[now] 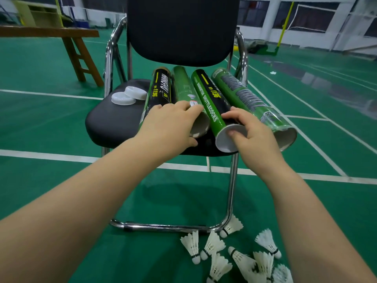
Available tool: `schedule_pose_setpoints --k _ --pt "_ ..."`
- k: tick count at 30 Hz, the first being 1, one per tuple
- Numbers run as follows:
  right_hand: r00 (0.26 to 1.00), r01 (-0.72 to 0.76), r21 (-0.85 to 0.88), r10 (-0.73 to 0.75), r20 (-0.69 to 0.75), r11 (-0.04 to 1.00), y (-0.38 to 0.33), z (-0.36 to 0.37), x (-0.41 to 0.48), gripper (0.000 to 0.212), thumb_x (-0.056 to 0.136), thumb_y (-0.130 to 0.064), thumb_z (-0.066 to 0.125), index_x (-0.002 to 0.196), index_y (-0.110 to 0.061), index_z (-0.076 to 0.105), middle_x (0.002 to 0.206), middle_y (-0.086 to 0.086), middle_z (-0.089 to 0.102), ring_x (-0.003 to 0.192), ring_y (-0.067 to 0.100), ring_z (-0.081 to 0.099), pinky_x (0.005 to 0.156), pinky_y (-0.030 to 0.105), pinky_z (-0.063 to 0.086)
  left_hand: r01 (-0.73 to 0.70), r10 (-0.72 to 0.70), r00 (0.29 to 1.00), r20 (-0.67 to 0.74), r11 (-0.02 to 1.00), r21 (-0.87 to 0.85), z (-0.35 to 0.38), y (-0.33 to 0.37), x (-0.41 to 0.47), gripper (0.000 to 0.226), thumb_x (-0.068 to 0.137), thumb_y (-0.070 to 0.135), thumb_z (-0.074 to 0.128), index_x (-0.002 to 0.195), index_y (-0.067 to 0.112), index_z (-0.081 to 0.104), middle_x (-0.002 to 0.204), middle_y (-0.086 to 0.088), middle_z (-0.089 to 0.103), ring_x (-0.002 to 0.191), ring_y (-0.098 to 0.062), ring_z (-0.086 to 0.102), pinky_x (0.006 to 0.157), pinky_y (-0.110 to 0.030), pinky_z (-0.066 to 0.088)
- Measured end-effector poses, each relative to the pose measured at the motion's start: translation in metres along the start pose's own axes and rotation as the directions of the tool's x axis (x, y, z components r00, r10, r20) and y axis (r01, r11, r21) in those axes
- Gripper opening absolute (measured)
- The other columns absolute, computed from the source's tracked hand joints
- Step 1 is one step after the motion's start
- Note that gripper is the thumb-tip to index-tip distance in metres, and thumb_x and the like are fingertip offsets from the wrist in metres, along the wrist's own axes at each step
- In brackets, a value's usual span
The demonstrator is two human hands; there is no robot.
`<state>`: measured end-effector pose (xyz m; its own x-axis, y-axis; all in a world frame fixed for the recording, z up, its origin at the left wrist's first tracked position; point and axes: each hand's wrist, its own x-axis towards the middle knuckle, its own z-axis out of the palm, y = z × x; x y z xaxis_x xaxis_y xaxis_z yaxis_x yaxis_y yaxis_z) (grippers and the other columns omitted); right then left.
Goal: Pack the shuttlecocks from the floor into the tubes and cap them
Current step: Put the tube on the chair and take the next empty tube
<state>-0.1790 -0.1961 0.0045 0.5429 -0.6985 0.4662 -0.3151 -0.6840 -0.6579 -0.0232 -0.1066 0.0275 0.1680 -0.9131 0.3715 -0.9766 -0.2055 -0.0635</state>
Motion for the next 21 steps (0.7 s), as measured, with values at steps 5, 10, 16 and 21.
schedule_pose_setpoints --k 5,10,16,21 --pt "0.988 -0.04 -0.204 0.009 -0.151 0.978 -0.003 0.011 -0.002 0.043 0.088 -0.003 0.049 0.125 -0.023 0.055 0.134 -0.005 0.049 0.126 0.014 0.041 0.1 0.022 0.03 0.076 -0.071 0.994 -0.078 0.995 0.064 0.001 0.004 0.003 0.048 0.089 0.02 0.052 0.135 0.022 0.035 0.132 -0.003 0.045 0.106 -0.032 0.054 0.075 -0.034 0.034" --pt "0.95 -0.157 -0.348 0.046 -0.308 0.924 -0.011 0.028 -0.012 0.058 0.084 -0.015 0.062 0.137 -0.026 0.041 0.141 -0.001 0.04 0.125 0.025 0.036 0.097 0.036 0.034 0.204 -0.204 0.979 -0.019 0.966 0.16 -0.003 0.01 0.023 0.033 0.089 0.018 0.051 0.121 0.011 0.045 0.113 -0.01 0.047 0.087 -0.029 0.05 0.064 -0.035 0.031" --pt "0.905 -0.1 -0.428 -0.097 -0.415 0.898 -0.025 0.043 -0.019 0.062 0.077 -0.014 0.061 0.135 -0.021 0.043 0.142 0.008 0.04 0.132 0.029 0.032 0.107 0.052 0.022 0.223 -0.221 0.975 -0.036 0.961 0.163 -0.003 0.012 0.032 0.027 0.089 0.005 0.043 0.115 0.005 0.045 0.106 -0.015 0.061 0.092 -0.031 0.058 0.064 -0.033 0.03" --pt "0.932 0.043 -0.493 -0.213 -0.292 0.869 -0.029 0.047 -0.022 0.09 0.067 -0.019 0.076 0.143 -0.022 0.028 0.147 0.007 0.035 0.14 0.028 0.024 0.112 0.052 0.004 0.213 -0.199 0.951 -0.238 0.977 0.031 -0.02 0.019 0.009 0.051 0.092 0.005 0.036 0.141 0.004 0.022 0.117 -0.018 0.057 0.1 -0.035 0.057 0.066 -0.038 0.038"
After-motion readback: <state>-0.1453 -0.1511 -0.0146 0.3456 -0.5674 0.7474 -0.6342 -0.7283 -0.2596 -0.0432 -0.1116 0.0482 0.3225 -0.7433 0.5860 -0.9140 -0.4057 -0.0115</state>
